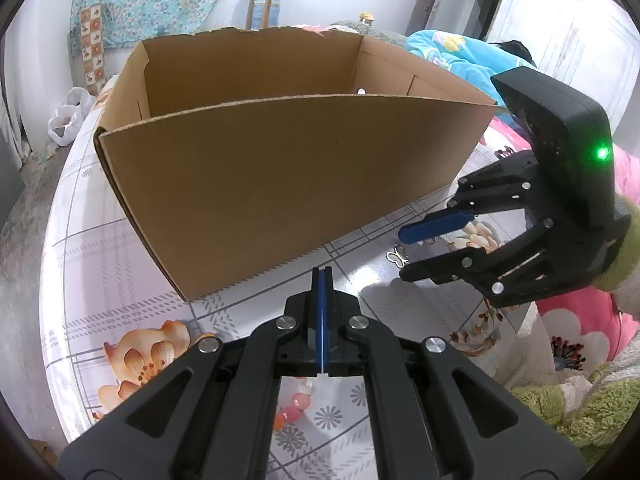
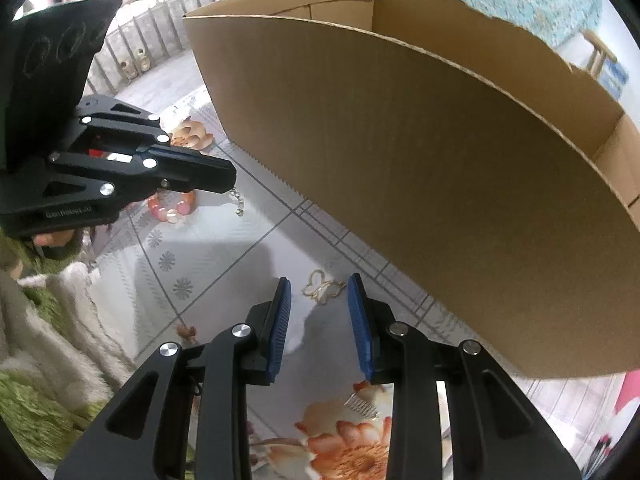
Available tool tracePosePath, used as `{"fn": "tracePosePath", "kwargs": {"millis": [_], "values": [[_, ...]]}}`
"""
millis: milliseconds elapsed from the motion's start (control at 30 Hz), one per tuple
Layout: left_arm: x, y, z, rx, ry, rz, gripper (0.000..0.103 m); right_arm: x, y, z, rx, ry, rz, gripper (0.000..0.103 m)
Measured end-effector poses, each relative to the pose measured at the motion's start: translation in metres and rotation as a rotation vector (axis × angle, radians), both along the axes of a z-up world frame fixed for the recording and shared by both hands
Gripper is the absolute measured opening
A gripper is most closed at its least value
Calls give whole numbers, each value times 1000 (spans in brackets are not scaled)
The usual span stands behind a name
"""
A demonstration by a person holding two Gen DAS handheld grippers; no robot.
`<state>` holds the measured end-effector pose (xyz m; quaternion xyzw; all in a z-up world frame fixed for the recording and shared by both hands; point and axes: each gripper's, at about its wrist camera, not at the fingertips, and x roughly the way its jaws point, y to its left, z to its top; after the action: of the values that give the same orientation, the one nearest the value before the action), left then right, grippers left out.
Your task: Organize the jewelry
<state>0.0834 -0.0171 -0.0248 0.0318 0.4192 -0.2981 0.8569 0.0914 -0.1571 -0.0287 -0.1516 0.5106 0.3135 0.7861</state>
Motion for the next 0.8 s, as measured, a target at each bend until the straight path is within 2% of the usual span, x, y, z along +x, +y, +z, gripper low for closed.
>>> {"fn": "tracePosePath", "kwargs": {"millis": [133,300,533,800], "values": [[1,-1,-1,-1,3,0,0,4,2,2,72,88,-41,30],[2,-2,0,2,0,-6,0,3,2,7,26,-7,-62,30],[2,-1,-2,0,1,3,0,1,8,4,18,2,-57,30],[0,4,-2,-1,-2,4,0,-5,15,3,-21,-57,-90,30]]}}
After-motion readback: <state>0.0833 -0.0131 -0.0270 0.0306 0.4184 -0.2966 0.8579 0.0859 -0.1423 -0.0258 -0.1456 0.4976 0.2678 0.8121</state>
